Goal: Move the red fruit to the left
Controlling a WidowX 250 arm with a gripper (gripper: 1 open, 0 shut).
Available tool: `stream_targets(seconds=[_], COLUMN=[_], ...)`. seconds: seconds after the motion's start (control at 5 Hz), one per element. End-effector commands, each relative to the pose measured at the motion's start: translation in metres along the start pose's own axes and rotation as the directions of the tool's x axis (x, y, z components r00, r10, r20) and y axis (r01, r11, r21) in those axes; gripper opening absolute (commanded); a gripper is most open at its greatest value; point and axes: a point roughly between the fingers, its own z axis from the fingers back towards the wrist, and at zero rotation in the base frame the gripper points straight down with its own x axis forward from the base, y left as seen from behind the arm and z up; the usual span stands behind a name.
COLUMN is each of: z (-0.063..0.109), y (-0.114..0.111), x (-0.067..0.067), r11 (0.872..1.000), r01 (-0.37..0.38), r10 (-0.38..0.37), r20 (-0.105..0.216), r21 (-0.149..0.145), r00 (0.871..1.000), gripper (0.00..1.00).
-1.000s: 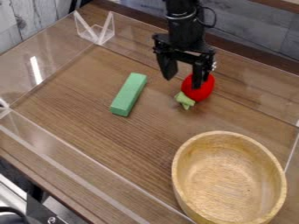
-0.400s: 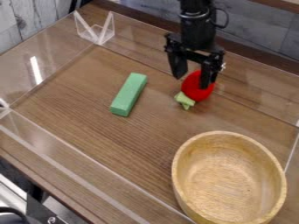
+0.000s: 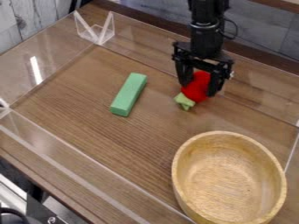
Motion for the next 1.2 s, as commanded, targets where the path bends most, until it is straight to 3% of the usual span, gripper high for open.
stream_targets(seconds=[0.0, 0.2, 0.6, 1.0], z=[0.011, 0.006, -0.003, 0.003], y=[0.005, 0.015, 0.002, 0.005], x=[0.009, 0.004, 0.002, -0.001], r11=[0.998, 0.994, 0.995, 0.99], r01=[0.059, 0.112, 0.097, 0.141], r10=[-0.059, -0.112, -0.097, -0.14], r20=[0.052, 0.048, 0.05, 0.066], r21=[0.002, -0.003, -0.004, -0.012], r00=[0.997, 0.993, 0.994, 0.988], gripper=[0.0, 0.0, 0.0, 0.0])
